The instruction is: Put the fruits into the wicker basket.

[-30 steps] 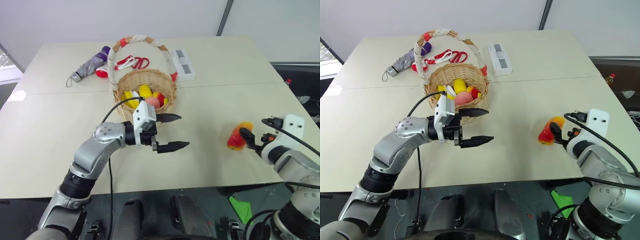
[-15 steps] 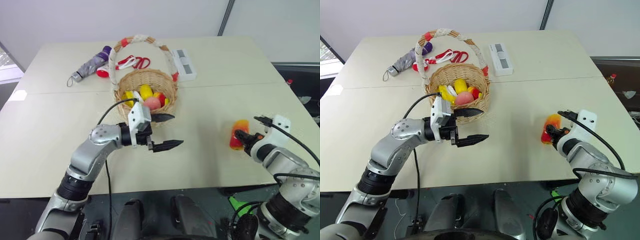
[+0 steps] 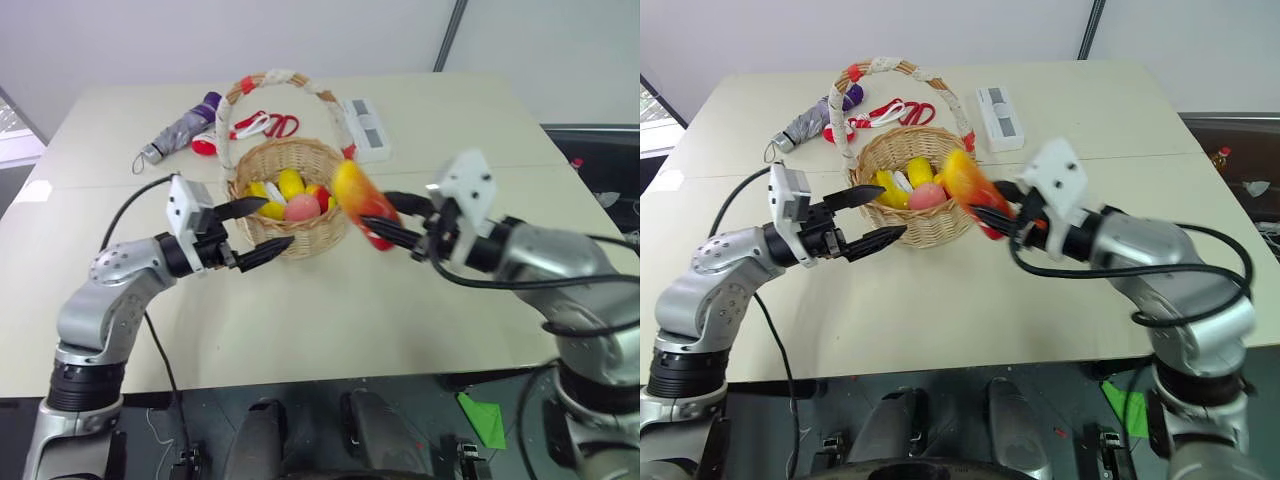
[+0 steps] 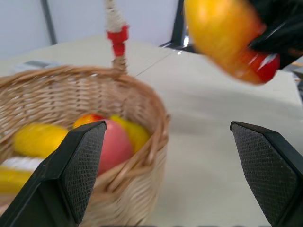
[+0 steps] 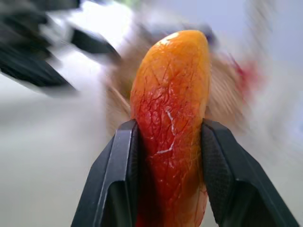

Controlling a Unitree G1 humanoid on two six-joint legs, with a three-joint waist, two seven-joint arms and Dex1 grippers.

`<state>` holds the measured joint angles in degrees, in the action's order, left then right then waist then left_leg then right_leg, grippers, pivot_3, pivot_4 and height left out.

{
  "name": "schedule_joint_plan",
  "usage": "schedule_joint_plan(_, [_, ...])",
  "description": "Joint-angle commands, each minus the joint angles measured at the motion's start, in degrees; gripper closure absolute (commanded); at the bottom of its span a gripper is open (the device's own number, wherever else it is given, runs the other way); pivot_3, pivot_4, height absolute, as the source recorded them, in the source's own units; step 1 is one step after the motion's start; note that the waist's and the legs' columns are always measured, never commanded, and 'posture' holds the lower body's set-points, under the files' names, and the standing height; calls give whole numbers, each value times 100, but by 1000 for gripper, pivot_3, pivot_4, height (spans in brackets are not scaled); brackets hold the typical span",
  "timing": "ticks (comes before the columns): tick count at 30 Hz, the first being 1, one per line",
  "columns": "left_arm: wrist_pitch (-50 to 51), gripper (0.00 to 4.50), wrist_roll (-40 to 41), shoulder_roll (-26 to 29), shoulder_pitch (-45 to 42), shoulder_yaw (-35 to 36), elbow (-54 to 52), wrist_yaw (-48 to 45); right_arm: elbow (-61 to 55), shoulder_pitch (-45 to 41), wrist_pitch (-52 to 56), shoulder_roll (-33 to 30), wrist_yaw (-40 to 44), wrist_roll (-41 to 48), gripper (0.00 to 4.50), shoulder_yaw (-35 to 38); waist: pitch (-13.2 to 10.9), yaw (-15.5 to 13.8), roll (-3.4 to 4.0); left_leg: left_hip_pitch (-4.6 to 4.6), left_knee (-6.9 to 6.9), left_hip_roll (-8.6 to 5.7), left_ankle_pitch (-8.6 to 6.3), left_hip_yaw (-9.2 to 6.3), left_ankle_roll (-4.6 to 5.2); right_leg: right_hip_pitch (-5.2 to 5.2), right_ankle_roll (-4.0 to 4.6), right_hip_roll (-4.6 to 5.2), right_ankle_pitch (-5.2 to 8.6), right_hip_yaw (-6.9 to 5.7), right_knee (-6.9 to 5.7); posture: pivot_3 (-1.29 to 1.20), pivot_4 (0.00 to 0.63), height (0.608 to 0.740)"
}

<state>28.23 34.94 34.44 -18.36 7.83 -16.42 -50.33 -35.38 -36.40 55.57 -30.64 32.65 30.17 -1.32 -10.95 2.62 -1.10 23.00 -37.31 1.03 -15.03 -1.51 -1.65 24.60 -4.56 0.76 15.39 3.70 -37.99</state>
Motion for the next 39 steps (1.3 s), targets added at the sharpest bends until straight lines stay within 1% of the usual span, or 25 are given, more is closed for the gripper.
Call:
schedule_joint_plan(1, [1, 0, 126, 82, 96, 233, -335, 122, 1051, -716, -246, 558, -457, -535, 3028, -607, 0, -4, -1, -1, 0, 0, 0, 0, 0, 0, 0, 1, 0, -1, 0, 0, 150, 740])
schedule_joint_plan(3, [29, 0, 167, 90, 211, 286, -478, 218, 1623, -1102, -284, 968, -680, -718, 3028, -774, 0, -6, -1, 1, 1, 1, 0, -3, -1, 1, 1, 3, 0, -1, -1, 0, 150, 740])
schedule_joint_plan(5, [49, 0, 207, 88, 362, 332, -637, 316, 2074, -1323, -469, 1275, -726, -907, 3028, -982, 0, -19, -1, 14, 2, 2, 1, -7, -2, 12, 2, 11, -1, -3, -3, 0, 150, 740])
schedule_joint_plan(9, [63, 0, 202, 45, 536, 347, -850, 487, 2951, -1562, -934, 1634, -911, -1344, 3028, -1147, 0, -18, -1, 33, 3, -2, 1, -10, -4, 28, 1, 35, -1, -4, -2, 0, 150, 740])
schedule_joint_plan(11, [96, 0, 228, 15, 573, 344, -949, 579, 3040, -1565, -1118, 1691, -851, -1418, 2205, -1146, 0, -31, -1, 35, 2, -9, 2, -9, -5, 29, 0, 44, -2, -6, -2, 0, 150, 740])
schedule_joint_plan(12, [109, 0, 242, 10, 586, 351, -977, 604, 3029, -1554, -1191, 1708, -812, -1439, 1875, -1149, 0, -29, -1, 36, 1, -12, 2, -10, -5, 28, -1, 54, -3, -12, -2, 0, 150, 740])
schedule_joint_plan(13, [120, 0, 254, 11, 597, 355, -995, 622, 2933, -1524, -1269, 1724, -779, -1446, 1379, -1147, 0, -23, -1, 36, 2, -17, 2, -8, -5, 29, -1, 71, -3, -18, -2, 0, 150, 740])
schedule_joint_plan(15, [129, 0, 257, 12, 603, 336, -1004, 647, 2470, -1372, -1448, 1685, -672, -1396, 354, -1105, 0, -16, -1, 36, 2, -18, 2, -8, -5, 29, -2, 72, -3, -23, -2, 0, 150, 740])
schedule_joint_plan(18, [128, 0, 274, 28, 568, 303, -970, 671, 1781, -1067, -1453, 1504, -370, -1106, 354, -933, 0, -13, -1, 36, 4, -15, 2, -14, -5, 29, -2, 72, -3, -32, -2, 0, 150, 740])
schedule_joint_plan(21, [135, 0, 289, 38, 447, 250, -873, 658, 825, -281, -1156, 1000, 19, -476, 354, -318, 1, -63, -3, 36, 3, -15, 2, -19, -5, 24, -2, 72, -3, -39, -1, 0, 150, 740])
schedule_joint_plan(23, [131, 0, 289, 40, 387, 219, -801, 612, 562, 104, -930, 822, -7, -185, 354, 41, 1, -87, -3, 35, 0, -21, 2, -28, -5, 6, -2, 77, -2, -62, 8, 0, 150, 740])
schedule_joint_plan(25, [106, 0, 265, 23, 309, 157, -709, 565, 567, 365, -772, 694, -200, -176, 354, 284, 1, -56, -3, 33, -2, -24, 2, -23, -5, 4, -4, 80, -3, -58, 11, 0, 150, 740])
schedule_joint_plan(27, [89, 0, 246, -12, 218, 92, -627, 539, 709, 508, -702, 635, -428, -286, 354, 420, 1, -14, -3, 27, -5, -23, 3, -23, -5, 1, -6, 75, -4, -58, 7, 0, 150, 740])
schedule_joint_plan(29, [70, 0, 227, -34, 154, 52, -571, 514, 904, 489, -768, 681, -635, -441, 354, 402, 1, 4, -2, 22, -5, -24, 3, -21, -5, 1, -5, 66, -4, -58, 2, 0, 150, 740])
schedule_joint_plan(31, [46, 0, 200, -69, 67, -4, -505, 495, 1478, 270, -1025, 937, -1045, -751, 354, 354, 1, 14, -2, 16, -1, -21, 3, -18, -6, 0, -4, 49, -3, -55, 1, 0, 150, 740])
schedule_joint_plan(33, [32, 0, 205, -110, -3, -30, -467, 494, 2325, -129, -1528, 1287, -1271, -1028, 354, 258, 1, 28, -2, 15, -2, -12, 3, -15, -6, 1, -2, 29, -3, -51, 0, 0, 150, 740])
schedule_joint_plan(38, [-24, 0, 194, -213, 7, 26, -479, 608, 3686, -717, -2441, 1679, -1251, -1439, 354, 59, 0, 1, 0, 17, 5, -4, 10, -17, -18, 5, 5, 16, -3, -50, -3, 0, 150, 740])
schedule_joint_plan(39, [-32, 0, 224, -254, 39, 88, -510, 675, 3924, -801, -2629, 1727, -1239, -1525, 588, 25, 0, -6, 0, 19, 5, -4, 12, -17, -20, 5, 5, 18, -3, -50, -2, 0, 150, 740])
